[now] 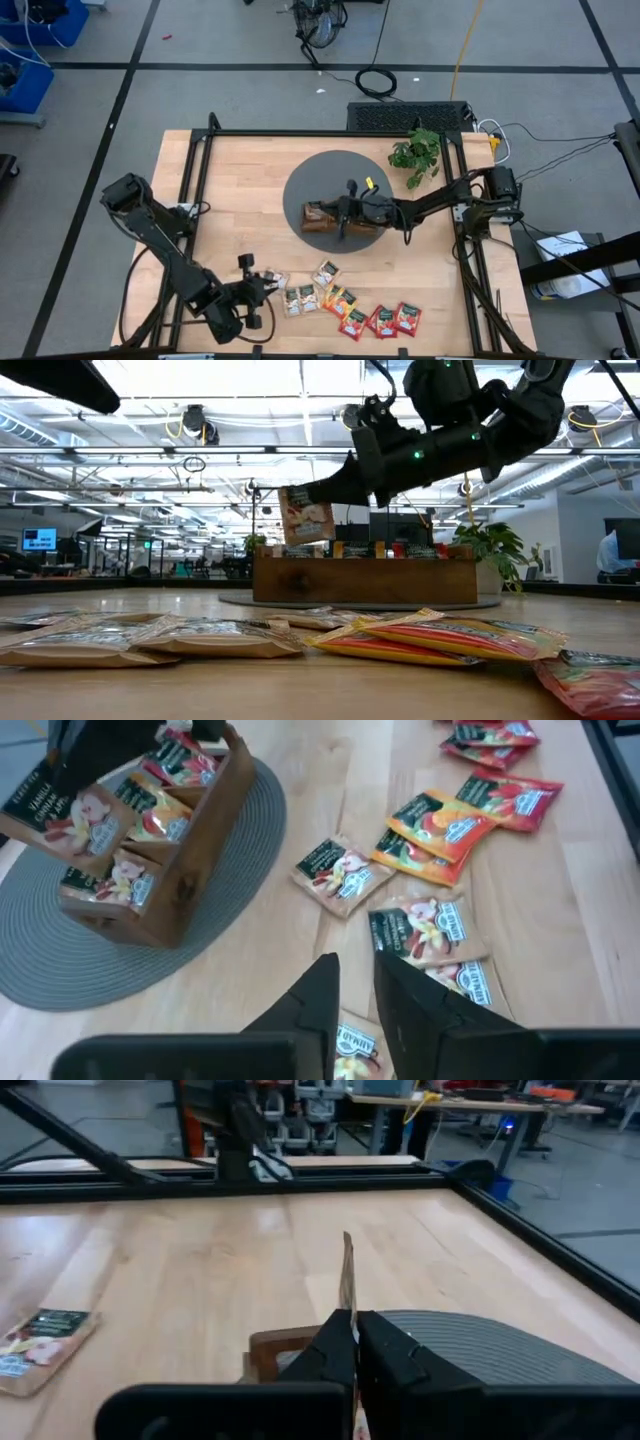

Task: Pick & Place Tea
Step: Put the brown tea bag into the left slot of the wooden organizer

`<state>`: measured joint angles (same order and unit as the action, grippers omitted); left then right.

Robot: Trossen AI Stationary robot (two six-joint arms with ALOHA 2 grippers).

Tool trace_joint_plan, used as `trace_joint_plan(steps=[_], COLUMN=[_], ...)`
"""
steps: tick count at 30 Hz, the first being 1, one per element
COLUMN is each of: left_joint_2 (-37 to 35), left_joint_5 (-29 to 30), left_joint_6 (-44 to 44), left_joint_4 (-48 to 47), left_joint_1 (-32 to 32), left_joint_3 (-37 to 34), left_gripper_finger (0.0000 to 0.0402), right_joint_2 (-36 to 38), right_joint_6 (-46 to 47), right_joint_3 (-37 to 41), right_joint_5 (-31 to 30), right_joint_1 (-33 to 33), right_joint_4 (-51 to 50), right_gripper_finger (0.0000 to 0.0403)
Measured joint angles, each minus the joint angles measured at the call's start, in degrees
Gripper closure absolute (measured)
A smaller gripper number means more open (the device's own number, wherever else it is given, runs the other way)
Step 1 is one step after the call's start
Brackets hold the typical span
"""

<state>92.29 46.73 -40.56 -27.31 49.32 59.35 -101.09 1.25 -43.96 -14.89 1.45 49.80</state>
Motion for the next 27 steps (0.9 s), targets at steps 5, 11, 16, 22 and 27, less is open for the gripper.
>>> trace_joint_plan(steps=[5, 11, 16, 22, 27], left_joint_2=[0.0, 0.0, 0.0, 0.0, 0.0], left_joint_5=[1.5, 1.8, 1.8, 1.8, 2.5], left_joint_6=[-0.1, -0.1, 0.1, 0.2, 0.3], left_joint_4=[0.0, 0.0, 0.0, -0.1, 0.0], left_joint_1=[0.2, 0.2, 0.2, 0.2, 0.2], left_joint_3=[0.0, 0.0, 0.0, 0.0, 0.0], left_gripper_finger=[0.0348, 0.0368, 0.0382, 0.0398, 0.0386], right_joint_2=[-4.6, -8.9, -9.5, -9.5, -9.5], right_joint_6=[0.8, 1.1, 1.0, 1.1, 1.7], right_joint_3=[0.0, -0.1, -0.2, -0.2, -0.2], right_joint_5=[0.2, 0.0, -0.1, -0.2, -0.1], right_joint_1=[-0.1, -0.1, -0.1, -0.1, -0.1], right_joint_4=[7.0, 8.5, 9.5, 8.0, 4.7], right_gripper_finger=[0.0403, 0.0403, 0.0403, 0.0403, 0.0401])
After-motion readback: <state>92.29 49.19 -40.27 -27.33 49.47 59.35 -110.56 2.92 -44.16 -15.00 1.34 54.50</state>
